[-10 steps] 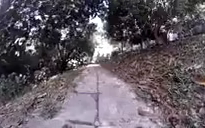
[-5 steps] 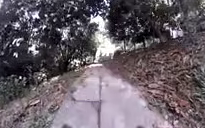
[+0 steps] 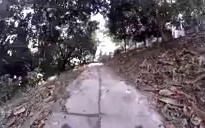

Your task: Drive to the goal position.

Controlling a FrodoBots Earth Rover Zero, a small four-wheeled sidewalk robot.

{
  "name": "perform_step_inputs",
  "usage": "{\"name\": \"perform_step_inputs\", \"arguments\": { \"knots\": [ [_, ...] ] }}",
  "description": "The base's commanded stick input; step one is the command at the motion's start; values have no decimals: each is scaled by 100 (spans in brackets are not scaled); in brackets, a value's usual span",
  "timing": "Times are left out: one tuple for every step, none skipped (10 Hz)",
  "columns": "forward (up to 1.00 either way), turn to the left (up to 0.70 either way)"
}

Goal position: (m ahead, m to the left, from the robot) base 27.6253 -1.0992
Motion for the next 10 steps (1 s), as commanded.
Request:
{"name": "perform_step_inputs", "arguments": {
  "knots": [
    [70, 0],
    [70, 0],
    [70, 0],
    [70, 0],
    [70, 0],
    [70, 0],
    [70, 0],
    [70, 0],
    [70, 0],
    [70, 0]
  ]
}}
